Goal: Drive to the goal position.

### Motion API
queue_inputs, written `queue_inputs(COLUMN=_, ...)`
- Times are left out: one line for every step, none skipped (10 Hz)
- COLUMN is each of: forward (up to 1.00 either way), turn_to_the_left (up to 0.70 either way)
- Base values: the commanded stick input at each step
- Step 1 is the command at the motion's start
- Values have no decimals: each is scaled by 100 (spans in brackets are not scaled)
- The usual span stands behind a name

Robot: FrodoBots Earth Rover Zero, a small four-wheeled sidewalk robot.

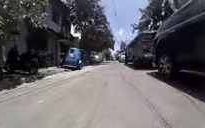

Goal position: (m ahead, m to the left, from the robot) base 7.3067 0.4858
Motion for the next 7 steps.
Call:
queue_inputs(forward=100, turn_to_the_left=0)
queue_inputs(forward=100, turn_to_the_left=0)
queue_inputs(forward=100, turn_to_the_left=0)
queue_inputs(forward=100, turn_to_the_left=0)
queue_inputs(forward=100, turn_to_the_left=0)
queue_inputs(forward=100, turn_to_the_left=0)
queue_inputs(forward=100, turn_to_the_left=0)
